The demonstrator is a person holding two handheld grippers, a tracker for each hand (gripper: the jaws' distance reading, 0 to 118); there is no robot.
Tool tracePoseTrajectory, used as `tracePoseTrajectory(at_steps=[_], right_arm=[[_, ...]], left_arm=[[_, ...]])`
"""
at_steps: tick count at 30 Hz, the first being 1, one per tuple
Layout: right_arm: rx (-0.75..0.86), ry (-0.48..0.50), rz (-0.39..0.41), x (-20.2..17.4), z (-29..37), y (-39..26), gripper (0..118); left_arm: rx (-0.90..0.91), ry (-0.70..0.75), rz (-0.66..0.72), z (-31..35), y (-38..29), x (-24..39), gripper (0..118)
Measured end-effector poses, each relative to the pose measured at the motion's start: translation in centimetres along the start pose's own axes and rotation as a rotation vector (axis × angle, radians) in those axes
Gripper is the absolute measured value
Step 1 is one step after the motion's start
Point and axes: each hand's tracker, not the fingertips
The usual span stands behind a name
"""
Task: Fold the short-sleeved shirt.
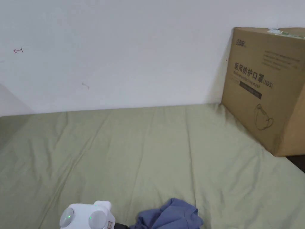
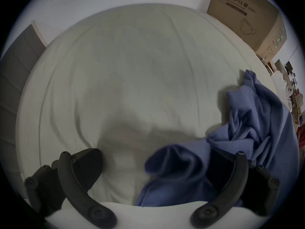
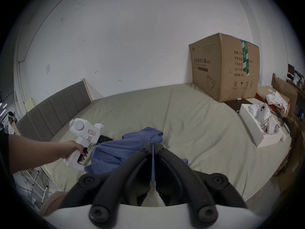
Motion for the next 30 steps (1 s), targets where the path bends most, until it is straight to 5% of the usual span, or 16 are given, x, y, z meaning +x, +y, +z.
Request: tracePoseTrajectory(at_steps=[2, 3, 4, 5, 11, 12, 13, 14, 17, 20, 24, 27, 29, 30], right_arm=[[-0.015, 0.007, -0.008, 0.1, -0.6, -0.1, 4], [-0.021, 0.012, -0.007, 0.1, -0.9, 0.0, 4], [-0.023, 0.017, -0.001, 0.1, -1.3, 0.3, 4], [-0.024, 0.022, 0.007, 0.1, -1.9, 0.8, 4], [-0.228, 0.152, -0.065, 0.8, -12.7, 7.8, 9], [-0.299, 0.133, -0.047, 0.5, -15.5, 9.1, 32], [-0.393, 0.101, 0.004, -0.1, -18.7, 10.0, 84], [-0.477, 0.103, 0.052, -0.5, -21.7, 10.7, 102], [-0.718, 0.141, -0.05, -0.4, -30.2, 10.2, 103], [-0.867, 0.02, -0.149, -0.2, -36.1, 8.5, 103], [-0.922, -0.124, -0.041, -0.3, -39.8, 5.8, 103], [-0.905, -0.089, 0.027, -1.2, -39.4, 5.3, 101], [-0.887, -0.066, 0.037, -1.8, -37.9, 6.0, 73], [-0.859, -0.045, 0.072, -1.7, -36.6, 6.4, 38]], left_arm=[[0.047, -0.002, 0.007, 1.6, -0.7, 0.4, 98], [0.105, 0.032, -0.017, 2.8, -1.4, 0.8, 75], [0.16, 0.066, -0.042, 4.1, -2.1, 0.9, 17], [0.199, 0.052, -0.05, 5.3, -2.7, 0.8, 4], [0.396, -0.126, 0.142, 12.0, -7.5, -1.6, 4], [0.419, -0.162, 0.167, 13.2, -8.4, -1.7, 4], [0.439, -0.182, 0.185, 14.0, -9.1, -1.9, 4], [0.451, -0.181, 0.194, 14.7, -9.8, -1.7, 4], [0.461, -0.185, 0.206, 15.9, -11.7, -1.4, 4], [0.45, -0.194, 0.207, 16.1, -12.5, -1.1, 4], [0.439, -0.203, 0.191, 15.9, -13.1, -1.5, 4], [0.429, -0.197, 0.199, 15.4, -13.4, -2.2, 4], [0.422, -0.202, 0.22, 14.9, -13.6, -3.0, 4], [0.423, -0.192, 0.247, 14.8, -13.7, -3.2, 4]])
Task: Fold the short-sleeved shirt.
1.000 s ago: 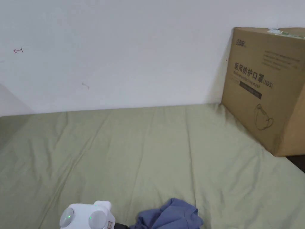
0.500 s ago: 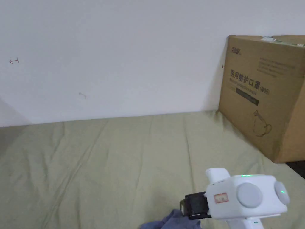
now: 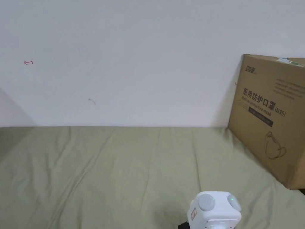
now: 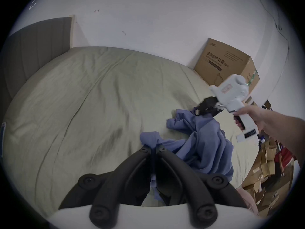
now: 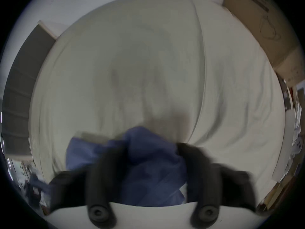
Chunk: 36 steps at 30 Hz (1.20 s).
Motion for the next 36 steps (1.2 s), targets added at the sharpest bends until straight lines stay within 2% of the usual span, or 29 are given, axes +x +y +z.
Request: tracePoseTrajectory(at_steps=[1, 5, 8, 9, 13, 19, 23, 27, 31, 33, 36], right_arm=[[0.027, 0.052, 0.033, 0.1, 1.0, -0.5, 6], [0.152, 0.218, -0.068, 2.2, 6.5, -3.5, 6], [0.27, 0.269, -0.08, 3.4, 12.2, -5.4, 6], [0.305, 0.299, -0.077, 4.0, 14.4, -6.3, 6], [0.441, 0.279, -0.067, 5.9, 22.6, -9.0, 6], [0.588, 0.248, -0.101, 9.2, 32.2, -12.0, 6], [0.682, 0.252, -0.143, 10.4, 36.9, -12.7, 7], [0.735, 0.256, -0.157, 10.2, 40.8, -12.9, 6], [0.785, 0.221, -0.152, 10.2, 44.5, -12.0, 7], [0.83, 0.239, -0.155, 10.4, 46.0, -11.6, 7], [0.867, 0.195, -0.139, 10.2, 47.6, -10.2, 7]], left_arm=[[-0.002, -0.003, 0.027, 0.0, 0.0, -0.3, 4], [-0.003, -0.075, 0.17, 1.0, 0.2, -1.6, 4], [0.027, -0.062, 0.157, 3.2, 1.3, -1.7, 4], [0.052, -0.046, 0.116, 4.2, 2.2, -1.6, 4], [0.145, -0.015, 0.015, 9.5, 6.5, -1.7, 4], [0.304, 0.003, 0.082, 17.7, 12.4, -2.7, 4], [0.363, -0.031, 0.067, 21.2, 14.9, -1.2, 4], [0.431, -0.018, 0.051, 23.4, 17.3, -0.2, 4], [0.511, -0.031, 0.13, 25.7, 19.6, -0.2, 4], [0.525, -0.046, 0.139, 26.4, 20.6, -0.2, 4], [0.551, -0.026, 0.11, 26.7, 22.0, 0.2, 4]])
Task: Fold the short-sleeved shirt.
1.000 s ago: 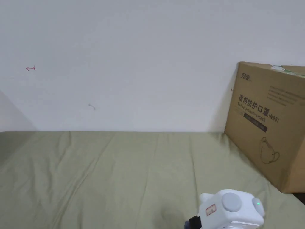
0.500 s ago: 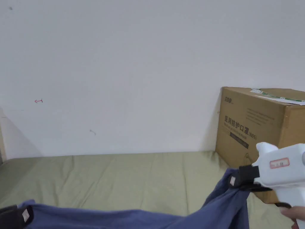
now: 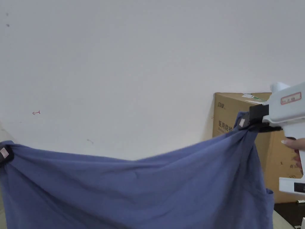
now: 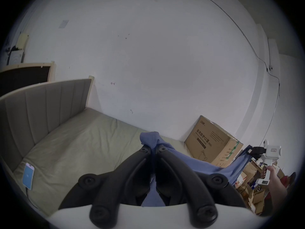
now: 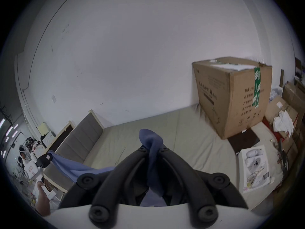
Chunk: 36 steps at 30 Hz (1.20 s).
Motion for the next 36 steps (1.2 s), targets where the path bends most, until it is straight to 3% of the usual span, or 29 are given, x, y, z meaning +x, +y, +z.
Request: tracePoseTrajectory(at_steps=[8, 18, 25, 30, 34, 36], right_arm=[[0.014, -0.045, 0.009, -0.8, -5.1, 4.5, 6], [0.073, -0.102, -0.048, -1.6, -16.3, 7.3, 7], [0.103, -0.086, 0.003, -2.1, -20.6, 7.0, 7], [-0.008, -0.125, -0.05, 1.3, -23.6, -0.7, 7], [-0.192, -0.146, -0.053, 5.6, -25.1, -13.0, 7], [-0.286, -0.15, -0.046, 8.1, -25.5, -19.6, 7]], left_arm=[[-0.023, 0.044, -0.005, -6.2, 2.5, 0.6, 4], [0.04, 0.136, 0.002, -17.0, 4.3, -0.9, 4], [0.044, 0.184, -0.049, -20.7, 3.1, -2.6, 4], [-0.13, 0.21, -0.022, -22.3, -3.3, -5.5, 4], [-0.326, 0.215, -0.012, -21.3, -13.2, -8.7, 4], [-0.413, 0.216, -0.076, -19.8, -18.6, -9.7, 4]])
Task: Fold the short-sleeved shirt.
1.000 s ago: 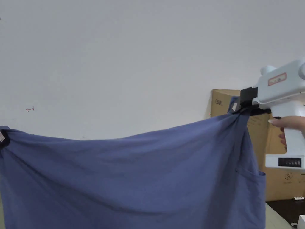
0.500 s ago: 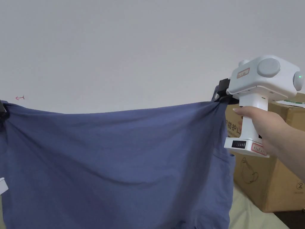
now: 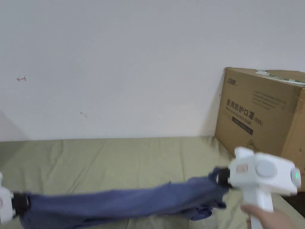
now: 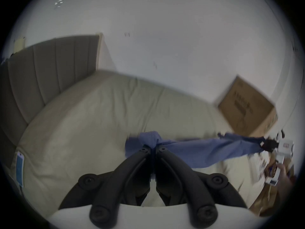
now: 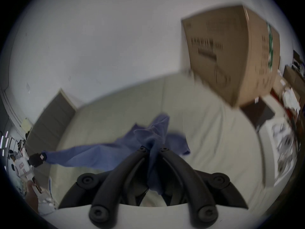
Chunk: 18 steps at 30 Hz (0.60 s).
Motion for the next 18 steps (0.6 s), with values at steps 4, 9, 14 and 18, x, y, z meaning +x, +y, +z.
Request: tracePoseTrajectory(at_steps=[4, 9, 14, 18], right_arm=[[-0.208, 0.026, -0.1, 4.1, -0.8, -12.0, 7], [-0.232, 0.056, -0.093, 7.1, 5.3, -20.3, 6], [-0.235, 0.056, -0.08, 8.9, 12.7, -22.8, 6], [-0.277, 0.032, -0.057, 9.3, 16.2, -23.5, 7]], left_arm=[[-0.215, -0.027, -0.088, 0.2, -9.9, -1.4, 4], [-0.266, -0.044, -0.107, 4.9, -16.6, -4.1, 4], [-0.257, -0.038, -0.098, 11.4, -18.3, -6.5, 4], [-0.297, -0.062, -0.055, 14.2, -18.6, -7.4, 4]])
